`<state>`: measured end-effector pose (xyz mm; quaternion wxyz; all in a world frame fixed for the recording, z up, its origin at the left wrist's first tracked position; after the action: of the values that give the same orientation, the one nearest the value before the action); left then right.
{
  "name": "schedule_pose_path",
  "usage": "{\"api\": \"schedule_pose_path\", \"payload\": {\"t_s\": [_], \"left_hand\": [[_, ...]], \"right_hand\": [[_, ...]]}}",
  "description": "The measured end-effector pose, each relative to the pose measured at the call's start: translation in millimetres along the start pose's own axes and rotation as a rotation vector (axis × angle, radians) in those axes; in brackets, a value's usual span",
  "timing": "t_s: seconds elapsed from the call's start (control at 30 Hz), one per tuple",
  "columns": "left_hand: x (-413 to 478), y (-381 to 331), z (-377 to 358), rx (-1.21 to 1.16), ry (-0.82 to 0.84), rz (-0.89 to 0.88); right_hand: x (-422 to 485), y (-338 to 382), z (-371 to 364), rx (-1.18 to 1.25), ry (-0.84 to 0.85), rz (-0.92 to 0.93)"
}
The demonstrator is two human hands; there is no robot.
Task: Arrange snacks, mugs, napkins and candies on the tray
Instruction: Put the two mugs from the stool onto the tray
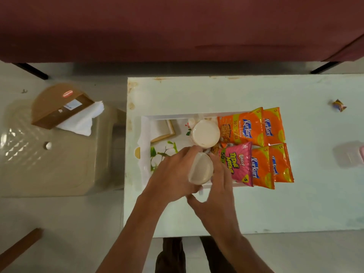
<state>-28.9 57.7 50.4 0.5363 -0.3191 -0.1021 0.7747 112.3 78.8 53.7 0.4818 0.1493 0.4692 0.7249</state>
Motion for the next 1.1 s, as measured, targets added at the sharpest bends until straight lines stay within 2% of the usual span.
{"api": "schedule_pose_path", "payload": {"t_s": [0.1,0.37,0.5,0.7,0.83,1.1], "left_hand": [[0.6,-4.7,-2.8,-0.018,0.0,0.028],[7.3,-13.0,-10.8,-0.003,0.035,0.001],[2.9,-9.1,-16.3,-0.208,0.033,0.064],[-3.1,5.7,-17.5,-0.627,-0.131,0.309],[-5.2,5.9,-24.9,-0.671,-0.242,0.433],[-0.6,4.3,-37.3,-0.66,-0.319,0.478]], "right_hand": [[7.5,-5.3,-8.4,-0.09,-0.098,0.045],[11.1,-22.5,-11.0,-0.25,-0.138,0.076],[6.5,-27.4,-8.3,-0.235,-0.171,0.088],[13.2,-29.0,-5.5,-0.241,-0.199,0.052],[18.9,-31.1,-9.7,-0.26,-0.207,0.061],[27.8,-36.3,-12.9,-0.302,-0.225,0.044]]}}
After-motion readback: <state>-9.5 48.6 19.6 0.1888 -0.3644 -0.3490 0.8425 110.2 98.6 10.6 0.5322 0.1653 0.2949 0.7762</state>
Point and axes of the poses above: each hand's wrist, its own x-axis towards the middle knuckle, its own z-axis out of the back of the hand, y = z × x, the point moved 2 cm from there along x, towards the middle knuckle, and after that the axes turned 8 degrees about x, right-handed, at the moved point
